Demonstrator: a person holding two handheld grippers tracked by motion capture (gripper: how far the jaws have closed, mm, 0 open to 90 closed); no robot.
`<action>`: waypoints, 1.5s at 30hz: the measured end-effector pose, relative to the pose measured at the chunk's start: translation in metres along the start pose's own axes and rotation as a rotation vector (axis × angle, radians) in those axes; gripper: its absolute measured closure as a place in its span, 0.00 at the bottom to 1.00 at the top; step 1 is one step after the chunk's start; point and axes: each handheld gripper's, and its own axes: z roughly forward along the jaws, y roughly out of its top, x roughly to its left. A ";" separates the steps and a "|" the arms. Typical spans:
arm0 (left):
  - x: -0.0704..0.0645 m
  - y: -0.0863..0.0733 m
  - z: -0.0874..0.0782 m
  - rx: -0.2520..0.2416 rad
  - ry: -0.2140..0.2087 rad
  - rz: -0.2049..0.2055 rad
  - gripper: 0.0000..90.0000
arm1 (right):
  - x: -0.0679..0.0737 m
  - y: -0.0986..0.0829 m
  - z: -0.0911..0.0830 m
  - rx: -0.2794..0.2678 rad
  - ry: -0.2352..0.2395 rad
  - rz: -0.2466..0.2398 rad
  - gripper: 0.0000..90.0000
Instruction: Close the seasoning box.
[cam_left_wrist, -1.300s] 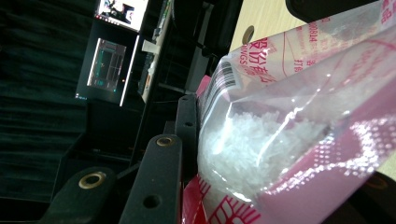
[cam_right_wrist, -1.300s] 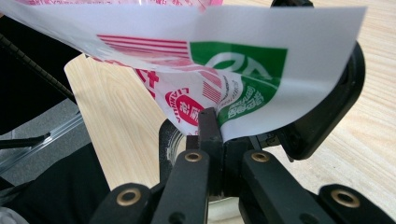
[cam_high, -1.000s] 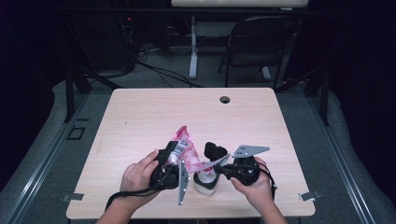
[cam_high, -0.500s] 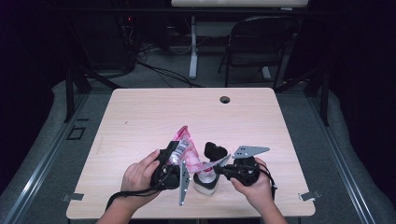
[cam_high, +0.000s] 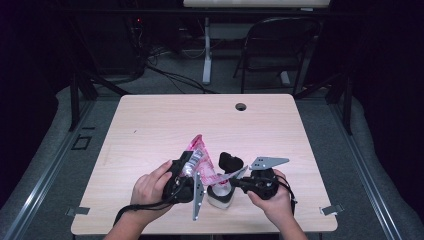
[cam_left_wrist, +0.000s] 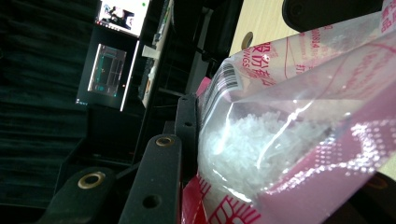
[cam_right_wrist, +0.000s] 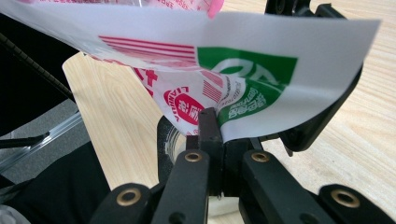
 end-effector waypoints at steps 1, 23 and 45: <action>0.000 0.000 0.000 0.000 0.001 0.001 0.84 | 0.000 0.000 0.000 0.000 -0.003 0.001 1.00; 0.000 0.000 0.000 -0.004 0.004 -0.004 0.84 | 0.000 0.000 0.000 0.000 -0.004 0.001 1.00; -0.001 -0.008 0.002 0.009 -0.008 -0.026 0.85 | 0.001 0.001 -0.002 -0.008 -0.005 0.001 1.00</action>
